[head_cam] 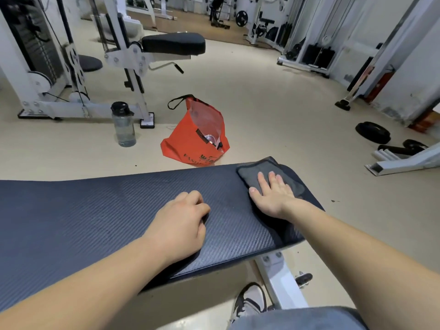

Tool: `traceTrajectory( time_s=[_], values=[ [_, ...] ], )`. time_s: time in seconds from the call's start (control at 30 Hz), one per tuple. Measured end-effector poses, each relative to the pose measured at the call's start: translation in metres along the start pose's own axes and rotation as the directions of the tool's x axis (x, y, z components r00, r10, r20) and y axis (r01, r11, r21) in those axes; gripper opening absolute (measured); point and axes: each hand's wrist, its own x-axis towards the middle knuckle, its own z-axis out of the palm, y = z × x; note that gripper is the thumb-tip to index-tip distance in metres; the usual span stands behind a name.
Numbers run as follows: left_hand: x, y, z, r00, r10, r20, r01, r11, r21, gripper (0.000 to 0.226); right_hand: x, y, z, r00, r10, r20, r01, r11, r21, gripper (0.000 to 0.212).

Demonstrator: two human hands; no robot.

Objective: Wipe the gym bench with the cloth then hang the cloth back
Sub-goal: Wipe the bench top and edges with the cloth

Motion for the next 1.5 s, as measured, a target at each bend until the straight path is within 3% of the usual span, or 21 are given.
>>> traceTrajectory(
  time_s=[0.13, 0.23, 0.3, 0.43, 0.5, 0.7, 0.83, 0.97, 1.1, 1.2, 1.3, 1.4, 1.5],
  values=[
    [0.01, 0.016, 0.006, 0.998, 0.061, -0.019, -0.061, 0.998, -0.008, 0.028, -0.039, 0.009, 0.012, 0.98, -0.178, 0.093, 0.184, 0.981, -0.062, 0.073],
    [0.019, 0.029, 0.01, 0.995, 0.096, -0.037, -0.097, 0.995, -0.031, 0.026, -0.045, 0.03, 0.011, 0.966, -0.227, 0.123, 0.237, 0.969, -0.072, 0.073],
    [0.024, 0.036, 0.013, 0.994, 0.102, -0.045, -0.104, 0.994, -0.039, 0.027, -0.03, 0.045, 0.002, 0.982, -0.167, 0.087, 0.171, 0.984, -0.041, 0.074],
    [0.028, 0.039, 0.018, 0.995, 0.091, -0.042, -0.093, 0.994, -0.05, 0.031, 0.001, 0.053, -0.006, 0.992, 0.101, -0.074, -0.092, 0.989, 0.115, 0.079],
    [0.028, 0.037, 0.018, 0.997, 0.075, -0.033, -0.076, 0.996, -0.049, 0.033, 0.006, 0.049, -0.001, 0.983, 0.146, -0.112, -0.13, 0.981, 0.142, 0.083],
    [0.03, 0.037, 0.015, 0.997, 0.059, -0.042, -0.062, 0.996, -0.057, 0.04, -0.063, 0.069, 0.028, 0.988, -0.1, -0.116, 0.11, 0.99, 0.087, 0.071],
    [0.03, 0.042, 0.018, 0.996, 0.088, -0.027, -0.09, 0.994, -0.064, 0.041, -0.086, 0.096, 0.036, 0.982, -0.171, -0.076, 0.174, 0.984, 0.03, 0.071],
    [0.025, 0.042, 0.016, 0.996, 0.086, -0.04, -0.088, 0.994, -0.072, 0.039, -0.036, 0.106, 0.008, 0.993, 0.009, -0.114, 0.009, 0.989, 0.151, 0.073],
    [0.019, 0.034, 0.012, 0.997, 0.063, -0.052, -0.066, 0.995, -0.073, 0.038, -0.001, 0.103, 0.0, 0.933, 0.298, -0.199, -0.176, 0.865, 0.47, 0.087],
    [0.015, 0.029, 0.006, 0.997, 0.056, -0.055, -0.06, 0.996, -0.07, 0.039, 0.005, 0.096, 0.005, 0.879, 0.382, -0.286, -0.207, 0.845, 0.492, 0.068],
    [0.009, 0.026, 0.001, 0.997, 0.064, -0.045, -0.067, 0.996, -0.061, 0.041, 0.007, 0.085, 0.002, 0.879, 0.327, -0.347, -0.181, 0.902, 0.393, 0.051],
    [0.002, 0.022, -0.003, 0.998, 0.067, -0.017, -0.068, 0.997, -0.048, 0.043, -0.004, 0.056, 0.004, 0.909, 0.109, -0.403, -0.024, 0.977, 0.211, 0.046],
    [-0.006, 0.017, -0.007, 0.997, 0.07, 0.016, -0.07, 0.997, -0.027, 0.044, -0.024, 0.01, 0.0, 0.942, -0.092, -0.324, 0.149, 0.976, 0.156, 0.04]
  ],
)
